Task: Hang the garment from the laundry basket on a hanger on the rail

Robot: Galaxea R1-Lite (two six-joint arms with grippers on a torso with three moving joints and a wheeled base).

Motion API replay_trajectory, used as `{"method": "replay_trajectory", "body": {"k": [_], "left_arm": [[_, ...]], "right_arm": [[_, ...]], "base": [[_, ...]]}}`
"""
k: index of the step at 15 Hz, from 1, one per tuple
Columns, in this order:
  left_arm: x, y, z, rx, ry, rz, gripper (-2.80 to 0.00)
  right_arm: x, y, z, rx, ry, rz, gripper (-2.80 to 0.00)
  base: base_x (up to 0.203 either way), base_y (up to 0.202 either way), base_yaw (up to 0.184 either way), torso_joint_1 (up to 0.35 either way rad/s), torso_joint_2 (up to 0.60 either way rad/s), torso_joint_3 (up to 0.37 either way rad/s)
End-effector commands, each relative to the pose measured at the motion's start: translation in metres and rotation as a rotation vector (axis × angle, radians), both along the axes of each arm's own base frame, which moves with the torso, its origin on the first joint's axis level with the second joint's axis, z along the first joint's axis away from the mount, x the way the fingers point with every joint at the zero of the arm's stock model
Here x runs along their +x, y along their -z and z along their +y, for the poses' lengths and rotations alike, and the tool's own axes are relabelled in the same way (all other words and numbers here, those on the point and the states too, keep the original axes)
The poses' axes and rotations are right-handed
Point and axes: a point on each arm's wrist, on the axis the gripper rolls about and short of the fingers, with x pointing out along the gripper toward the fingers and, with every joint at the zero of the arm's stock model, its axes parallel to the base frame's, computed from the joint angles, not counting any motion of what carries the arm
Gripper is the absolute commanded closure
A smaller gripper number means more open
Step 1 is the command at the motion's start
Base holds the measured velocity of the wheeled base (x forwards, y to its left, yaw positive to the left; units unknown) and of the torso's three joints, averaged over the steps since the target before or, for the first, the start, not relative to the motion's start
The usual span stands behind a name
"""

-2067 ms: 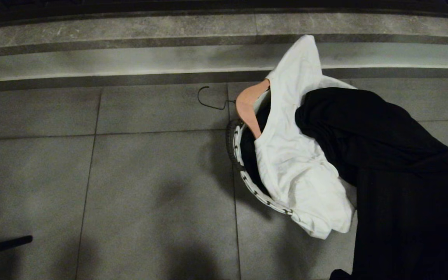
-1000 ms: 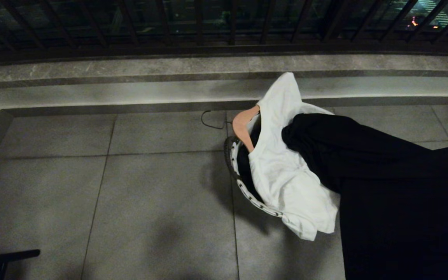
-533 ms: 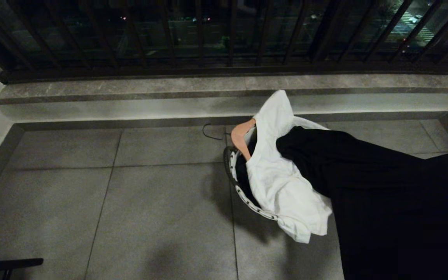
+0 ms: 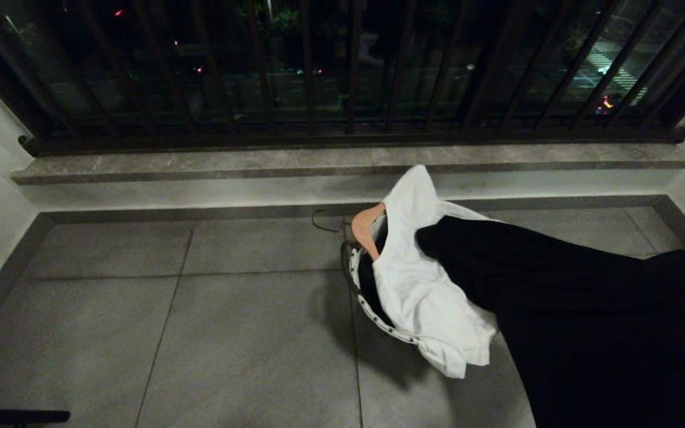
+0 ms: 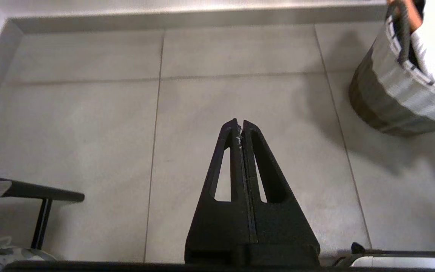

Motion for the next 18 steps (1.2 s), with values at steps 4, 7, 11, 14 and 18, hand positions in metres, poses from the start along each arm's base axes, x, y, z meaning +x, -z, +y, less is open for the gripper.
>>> {"method": "replay_trajectory", "body": {"k": [4, 7, 11, 14, 18], "left_arm": [[0.0000, 0.0000, 0.0000, -0.001, 0.000, 0.000, 0.00], [0.0000, 0.0000, 0.0000, -0.001, -0.001, 0.000, 0.00], [0.0000, 0.0000, 0.0000, -0.001, -0.001, 0.000, 0.00], [0.0001, 0.0000, 0.0000, -0.001, -0.002, 0.001, 0.00], [0.0000, 0.0001, 0.0000, -0.001, -0.001, -0.001, 0.00]], "right_arm": [[0.0001, -0.0004, 0.0000, -0.001, -0.001, 0.001, 0.00], [0.0001, -0.0003, 0.0000, 0.001, -0.001, 0.002, 0.00], [0.0002, 0.0000, 0.0000, -0.001, -0.001, 0.003, 0.00], [0.0002, 0.0000, 0.0000, 0.001, -0.001, 0.003, 0.00], [0.0004, 0.0004, -0.0003, 0.008, 0.011, 0.005, 0.00]], "base": [[0.000, 0.000, 0.000, 0.000, 0.00, 0.200], [0.000, 0.000, 0.000, 0.002, 0.00, 0.200], [0.000, 0.000, 0.000, 0.003, 0.00, 0.201], [0.000, 0.000, 0.000, 0.000, 0.00, 0.206], [0.000, 0.000, 0.000, 0.001, 0.01, 0.205]]}}
